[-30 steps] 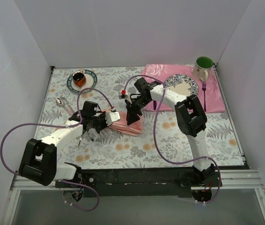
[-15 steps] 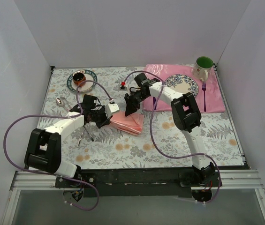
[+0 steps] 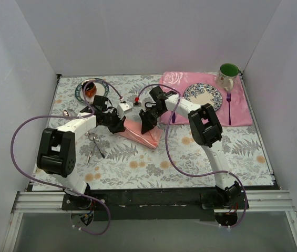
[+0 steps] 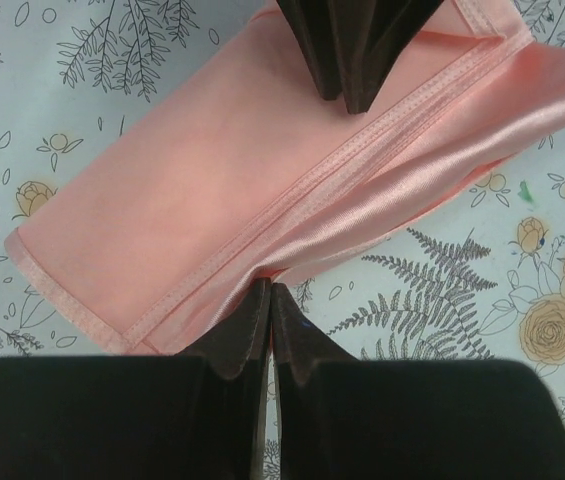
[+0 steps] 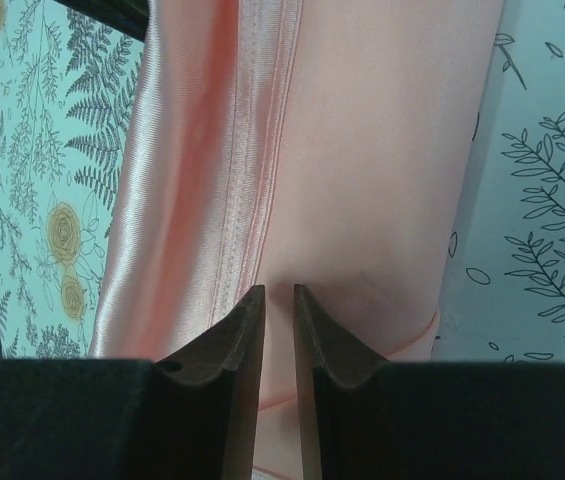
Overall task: Fold the napkin into a case and place the utensils inside
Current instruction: Fold the 2/3-rectangle-folded napkin into the folded napkin.
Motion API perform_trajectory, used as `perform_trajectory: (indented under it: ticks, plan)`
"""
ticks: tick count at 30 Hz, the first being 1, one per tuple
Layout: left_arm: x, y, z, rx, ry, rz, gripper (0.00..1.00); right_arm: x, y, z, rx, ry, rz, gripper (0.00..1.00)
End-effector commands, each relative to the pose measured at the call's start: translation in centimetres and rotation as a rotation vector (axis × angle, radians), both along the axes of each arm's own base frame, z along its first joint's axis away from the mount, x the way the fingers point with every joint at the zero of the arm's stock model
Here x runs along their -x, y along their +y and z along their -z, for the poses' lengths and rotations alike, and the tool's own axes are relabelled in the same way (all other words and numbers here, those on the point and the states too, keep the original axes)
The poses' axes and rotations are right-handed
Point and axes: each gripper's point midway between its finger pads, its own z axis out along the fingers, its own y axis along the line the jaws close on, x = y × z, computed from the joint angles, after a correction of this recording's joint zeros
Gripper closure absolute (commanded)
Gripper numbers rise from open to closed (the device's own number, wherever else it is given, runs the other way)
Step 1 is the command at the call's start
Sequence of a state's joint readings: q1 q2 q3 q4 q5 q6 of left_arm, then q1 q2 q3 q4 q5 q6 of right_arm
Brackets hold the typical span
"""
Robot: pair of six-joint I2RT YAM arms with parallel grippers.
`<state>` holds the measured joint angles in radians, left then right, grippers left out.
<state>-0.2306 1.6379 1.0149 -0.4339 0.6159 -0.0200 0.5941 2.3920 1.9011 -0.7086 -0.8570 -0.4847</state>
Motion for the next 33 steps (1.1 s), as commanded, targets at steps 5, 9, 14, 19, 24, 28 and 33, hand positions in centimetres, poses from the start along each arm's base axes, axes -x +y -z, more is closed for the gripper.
perform_trajectory:
  ticks: [5,9,14,19,24,28,33]
  plan:
    - [-2.5,-1.3,0.0,0.092,0.117,-0.074,1.0,0.2,-0.2,-0.1,0.001,-0.02,-0.035,0.75]
    - [-3.2,-1.4,1.0,0.111,0.195,-0.113,1.0,0.2,-0.4,-0.2,0.0,-0.021,-0.041,0.75]
    - [-3.8,-0.3,2.9,0.106,0.3,-0.173,1.0,-1.1,-0.3,-3.3,-0.033,-0.063,-0.006,0.65]
    - [-3.6,0.0,4.1,0.095,0.35,-0.182,1.0,-3.4,-0.7,-6.3,-0.038,-0.137,0.07,0.48]
    - [-3.5,0.1,4.2,0.092,0.357,-0.184,1.0,-5.6,0.1,-5.7,-0.021,-0.16,0.158,0.47]
    - [-3.1,0.2,4.1,0.086,0.366,-0.187,1.0,-7.2,0.9,-4.3,-0.006,-0.173,0.204,0.5]
    - [-2.5,0.4,4.3,0.076,0.381,-0.194,1.0,-6.9,1.9,-2.6,-0.019,-0.147,0.174,0.5]
